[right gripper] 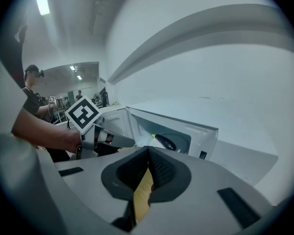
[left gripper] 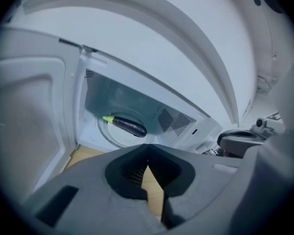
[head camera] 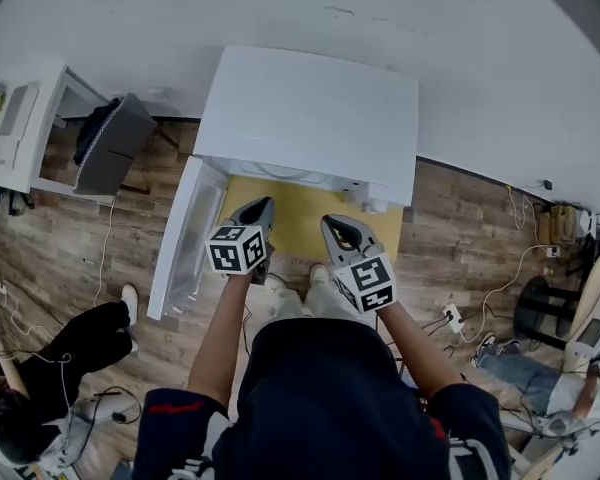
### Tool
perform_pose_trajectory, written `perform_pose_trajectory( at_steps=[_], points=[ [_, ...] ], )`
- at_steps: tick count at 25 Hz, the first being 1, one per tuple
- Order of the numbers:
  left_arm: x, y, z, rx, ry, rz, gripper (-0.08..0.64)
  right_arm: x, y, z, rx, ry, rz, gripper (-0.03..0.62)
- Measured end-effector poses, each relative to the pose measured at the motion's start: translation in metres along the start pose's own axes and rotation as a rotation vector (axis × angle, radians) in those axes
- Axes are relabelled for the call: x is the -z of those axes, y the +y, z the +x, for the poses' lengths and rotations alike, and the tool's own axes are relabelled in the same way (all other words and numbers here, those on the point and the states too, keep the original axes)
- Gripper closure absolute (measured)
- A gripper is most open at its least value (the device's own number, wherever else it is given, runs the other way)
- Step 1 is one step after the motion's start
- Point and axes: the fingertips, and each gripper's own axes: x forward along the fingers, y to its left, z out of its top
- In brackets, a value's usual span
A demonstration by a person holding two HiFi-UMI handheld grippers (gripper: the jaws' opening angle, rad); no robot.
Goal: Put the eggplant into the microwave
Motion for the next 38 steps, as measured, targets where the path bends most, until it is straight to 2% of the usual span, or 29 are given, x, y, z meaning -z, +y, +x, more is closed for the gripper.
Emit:
perform_pose_trajectory(
  at_steps=[9,15,23,31,38],
  points=[
    [-0.061,-0.041,-0.064,-0.008,-0.170,0.151,0.543,-0.065,0.000,-0.020,-0.018,-0.145,-0.095,0.581],
    [-0.101,-0.065,-0.106,-0.040,-0.281,0.277,0.543,-0.107,0.003,-0.034,-0.026,-0.248,-0.112,0.580],
    [-0.141,-0.093,-0.152,-0.087,-0.415,0.379,0.543,-0.160,0.009,-0.060,-0.042,-0.378,-0.125,0.581],
    [-0.165,-0.117,-0.189,-0.130,-0.523,0.429,0.543,-0.201,0.021,-0.084,-0.068,-0.482,-0.161,0.581],
    [-0.171,-0.122,-0.210,-0.181,-0.569,0.446,0.543,-0.210,0.028,-0.085,-0.085,-0.504,-0.162,0.581]
  ],
)
